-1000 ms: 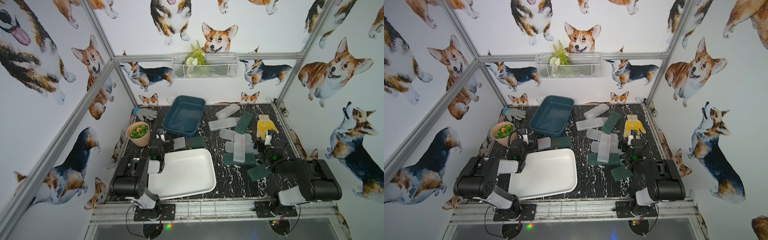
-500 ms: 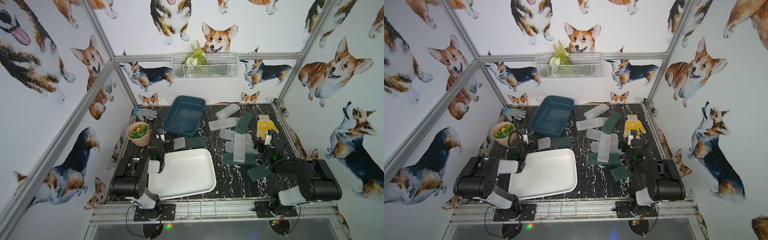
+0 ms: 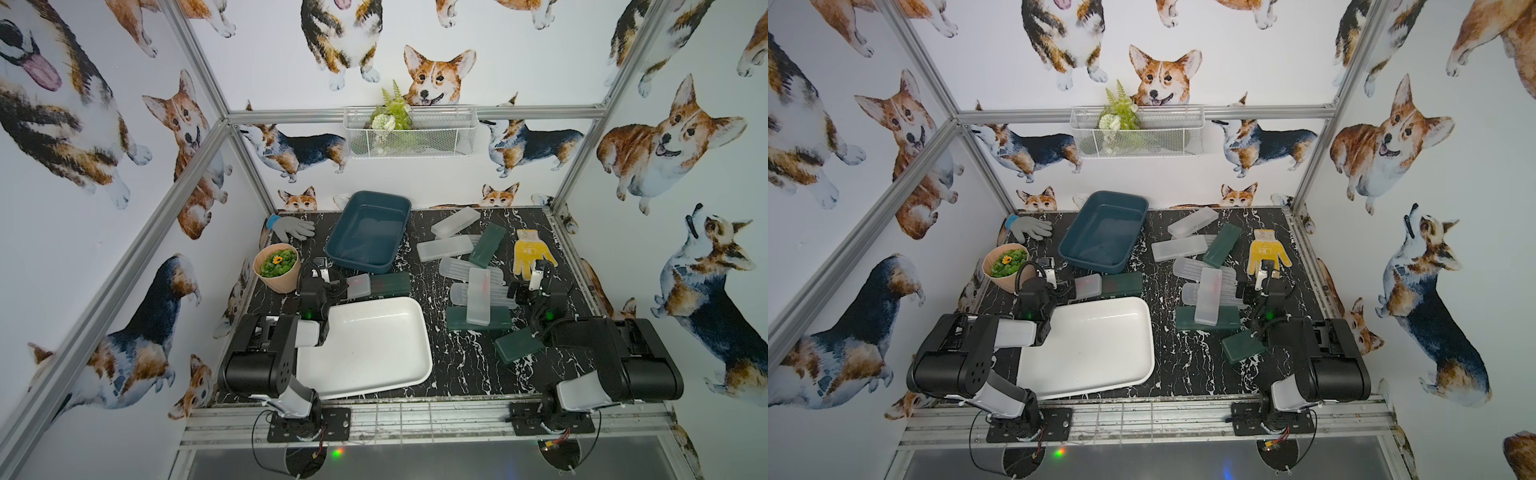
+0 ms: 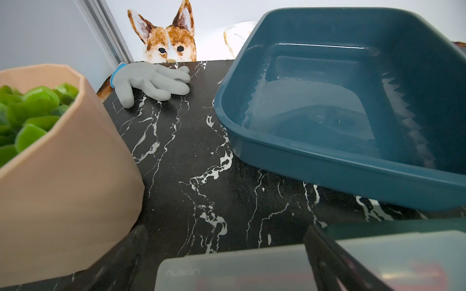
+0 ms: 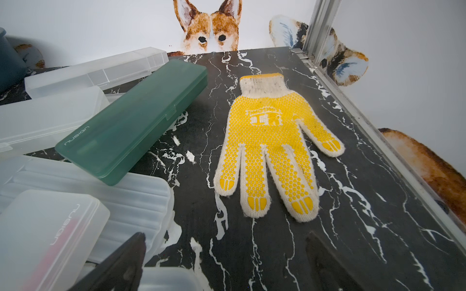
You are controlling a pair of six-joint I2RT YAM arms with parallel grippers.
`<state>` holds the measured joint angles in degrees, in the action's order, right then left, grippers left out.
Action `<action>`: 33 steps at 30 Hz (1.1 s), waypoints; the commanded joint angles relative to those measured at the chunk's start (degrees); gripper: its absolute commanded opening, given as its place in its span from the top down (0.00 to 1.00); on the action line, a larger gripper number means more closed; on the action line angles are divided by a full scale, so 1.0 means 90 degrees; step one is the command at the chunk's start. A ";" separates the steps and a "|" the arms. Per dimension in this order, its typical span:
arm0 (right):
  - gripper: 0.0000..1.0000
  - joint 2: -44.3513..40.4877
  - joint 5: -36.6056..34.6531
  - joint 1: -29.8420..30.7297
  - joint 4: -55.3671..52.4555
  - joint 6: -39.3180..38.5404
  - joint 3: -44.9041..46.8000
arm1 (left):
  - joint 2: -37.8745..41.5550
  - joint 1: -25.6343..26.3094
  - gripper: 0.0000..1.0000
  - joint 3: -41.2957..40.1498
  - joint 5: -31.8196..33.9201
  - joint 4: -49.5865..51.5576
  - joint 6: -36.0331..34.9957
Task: Place the pencil cases by color into the storage box
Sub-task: Adjust the storage box at the center of the board.
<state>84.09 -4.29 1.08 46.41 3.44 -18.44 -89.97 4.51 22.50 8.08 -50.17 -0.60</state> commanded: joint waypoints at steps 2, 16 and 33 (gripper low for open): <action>0.00 -0.0106 -0.0023 -0.0001 0.0091 0.0026 -0.0089 | 0.0003 -0.0013 0.00 0.0064 -0.0027 -0.0072 -0.0009; 0.00 -0.1091 -0.0763 0.0073 -0.2943 0.0444 -0.1420 | 0.0718 -0.0011 0.00 0.0674 0.0139 0.1551 0.0030; 0.00 -0.0872 -0.0924 0.0142 -0.7016 0.1786 -0.4424 | 0.1706 0.0144 0.00 0.2848 0.0196 0.5460 0.0370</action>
<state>75.20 -12.99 2.00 -6.66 14.83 -54.83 -74.39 5.04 43.75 11.00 -11.57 2.02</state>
